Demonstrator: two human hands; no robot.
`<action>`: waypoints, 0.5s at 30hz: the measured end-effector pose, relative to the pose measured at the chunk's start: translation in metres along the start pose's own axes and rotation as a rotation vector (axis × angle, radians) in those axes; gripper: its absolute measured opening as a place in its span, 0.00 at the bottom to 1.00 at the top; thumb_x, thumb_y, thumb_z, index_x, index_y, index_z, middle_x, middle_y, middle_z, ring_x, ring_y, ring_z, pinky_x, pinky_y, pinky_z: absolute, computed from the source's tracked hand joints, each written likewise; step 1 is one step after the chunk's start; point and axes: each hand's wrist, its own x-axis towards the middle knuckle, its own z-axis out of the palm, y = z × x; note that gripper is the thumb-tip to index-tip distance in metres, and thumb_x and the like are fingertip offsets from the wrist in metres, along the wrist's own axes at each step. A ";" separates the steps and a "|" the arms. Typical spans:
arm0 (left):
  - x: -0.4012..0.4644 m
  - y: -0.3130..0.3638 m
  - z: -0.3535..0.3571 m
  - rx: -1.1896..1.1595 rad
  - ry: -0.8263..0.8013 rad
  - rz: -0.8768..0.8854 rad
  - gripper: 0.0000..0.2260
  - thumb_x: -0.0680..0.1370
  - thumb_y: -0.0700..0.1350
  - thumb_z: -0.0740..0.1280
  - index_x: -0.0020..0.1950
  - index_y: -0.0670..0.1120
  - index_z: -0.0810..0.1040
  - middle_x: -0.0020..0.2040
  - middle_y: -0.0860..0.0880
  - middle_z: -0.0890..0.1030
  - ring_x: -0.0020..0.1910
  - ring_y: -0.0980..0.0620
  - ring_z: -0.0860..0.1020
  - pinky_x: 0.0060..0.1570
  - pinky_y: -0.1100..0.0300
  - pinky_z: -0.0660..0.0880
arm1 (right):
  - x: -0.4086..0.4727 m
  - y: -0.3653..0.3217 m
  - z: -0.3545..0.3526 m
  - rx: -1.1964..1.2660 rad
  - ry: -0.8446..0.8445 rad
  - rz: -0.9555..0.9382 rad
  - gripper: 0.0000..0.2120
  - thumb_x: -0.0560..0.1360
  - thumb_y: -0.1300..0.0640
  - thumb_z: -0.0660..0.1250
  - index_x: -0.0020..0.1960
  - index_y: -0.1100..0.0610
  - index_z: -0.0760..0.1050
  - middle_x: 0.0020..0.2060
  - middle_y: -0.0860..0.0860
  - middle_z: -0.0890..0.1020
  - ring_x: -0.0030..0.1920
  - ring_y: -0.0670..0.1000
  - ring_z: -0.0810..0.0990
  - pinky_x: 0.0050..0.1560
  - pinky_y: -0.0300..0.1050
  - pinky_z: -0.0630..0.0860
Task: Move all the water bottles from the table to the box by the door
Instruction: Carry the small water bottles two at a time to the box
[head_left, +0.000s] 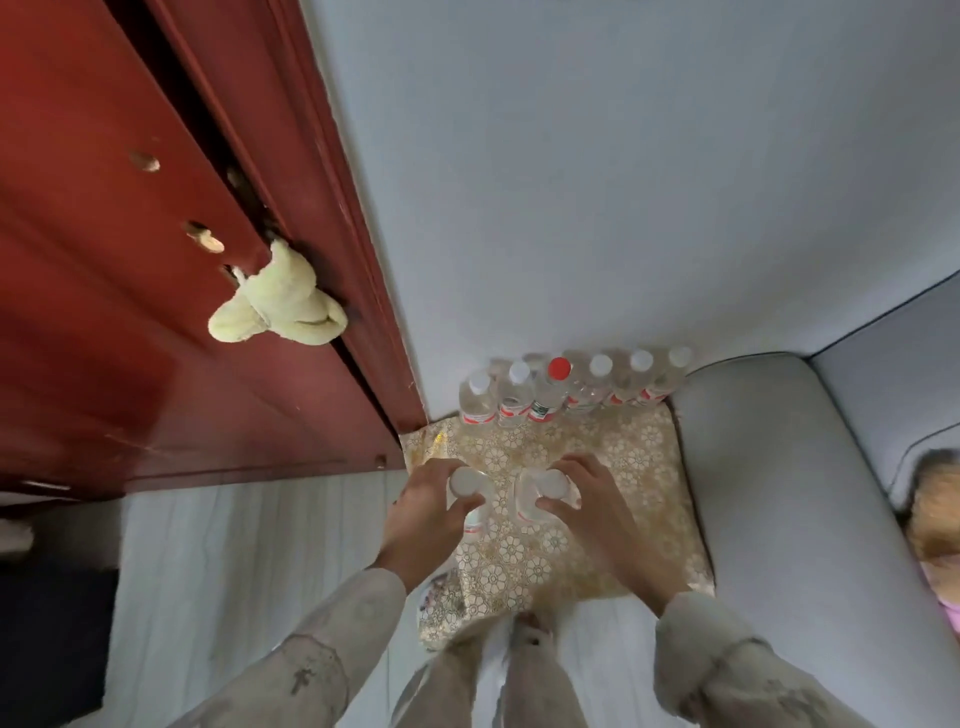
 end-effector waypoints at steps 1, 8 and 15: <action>0.011 -0.002 0.003 0.009 -0.010 -0.016 0.13 0.73 0.51 0.67 0.55 0.51 0.72 0.54 0.52 0.75 0.51 0.51 0.74 0.52 0.55 0.71 | 0.012 0.001 0.004 0.012 -0.003 0.026 0.16 0.68 0.53 0.71 0.54 0.54 0.73 0.53 0.43 0.68 0.54 0.48 0.69 0.49 0.41 0.64; 0.070 -0.009 0.042 0.035 0.013 -0.120 0.13 0.73 0.47 0.67 0.56 0.47 0.71 0.55 0.47 0.76 0.48 0.52 0.72 0.48 0.57 0.69 | 0.080 0.018 0.027 0.099 -0.075 0.092 0.14 0.70 0.56 0.68 0.54 0.55 0.70 0.55 0.49 0.71 0.50 0.48 0.71 0.51 0.45 0.68; 0.108 -0.009 0.075 0.028 0.120 -0.183 0.13 0.74 0.46 0.67 0.57 0.46 0.71 0.55 0.47 0.75 0.46 0.52 0.71 0.45 0.57 0.67 | 0.118 0.034 0.038 0.189 -0.137 0.145 0.17 0.71 0.57 0.67 0.58 0.53 0.69 0.54 0.49 0.74 0.51 0.48 0.72 0.52 0.44 0.68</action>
